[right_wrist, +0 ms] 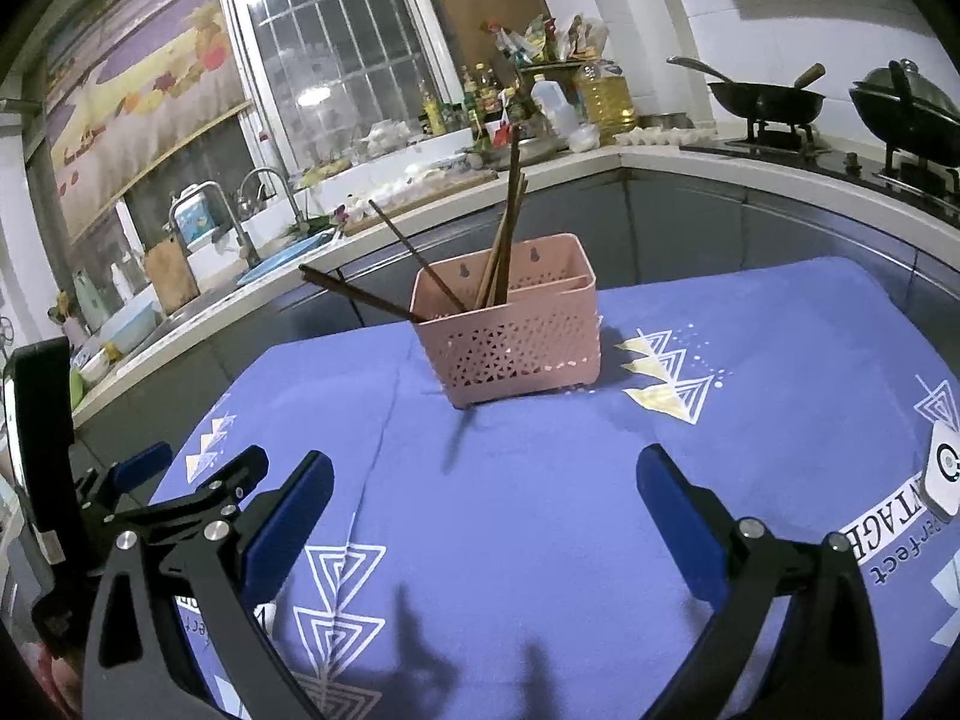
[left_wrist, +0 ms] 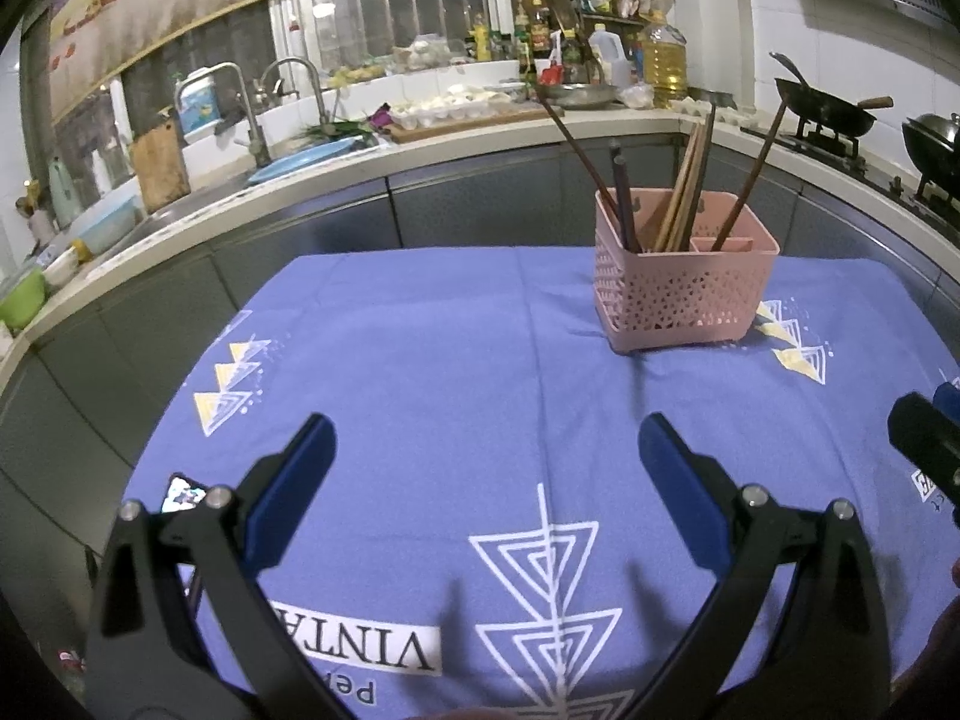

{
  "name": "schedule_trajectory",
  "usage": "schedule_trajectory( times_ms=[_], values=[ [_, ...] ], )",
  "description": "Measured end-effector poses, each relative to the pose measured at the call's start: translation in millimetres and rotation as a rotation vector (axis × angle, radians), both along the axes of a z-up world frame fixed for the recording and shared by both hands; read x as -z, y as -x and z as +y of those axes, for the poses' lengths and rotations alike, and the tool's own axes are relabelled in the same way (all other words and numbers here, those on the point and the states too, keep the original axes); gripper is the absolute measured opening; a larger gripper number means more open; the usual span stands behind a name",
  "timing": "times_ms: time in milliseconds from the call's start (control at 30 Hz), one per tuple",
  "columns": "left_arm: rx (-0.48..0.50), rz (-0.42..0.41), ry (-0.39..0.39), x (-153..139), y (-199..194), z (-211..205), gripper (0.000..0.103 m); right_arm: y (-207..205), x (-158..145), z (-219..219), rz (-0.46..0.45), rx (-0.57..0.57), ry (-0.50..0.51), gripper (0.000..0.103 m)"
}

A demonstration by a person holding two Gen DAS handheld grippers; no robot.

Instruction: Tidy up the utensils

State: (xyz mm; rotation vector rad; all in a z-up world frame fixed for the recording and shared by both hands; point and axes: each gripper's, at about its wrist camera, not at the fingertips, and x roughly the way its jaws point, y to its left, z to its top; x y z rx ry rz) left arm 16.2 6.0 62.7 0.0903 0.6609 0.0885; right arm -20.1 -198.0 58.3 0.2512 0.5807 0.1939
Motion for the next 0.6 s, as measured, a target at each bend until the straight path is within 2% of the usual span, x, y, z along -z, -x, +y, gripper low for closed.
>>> schedule_trajectory(
  times_ms=[600],
  values=[
    [0.046,-0.078,-0.023,-29,-2,-28,0.097,6,-15,-14,-0.061,0.051,-0.028,0.099]
  ],
)
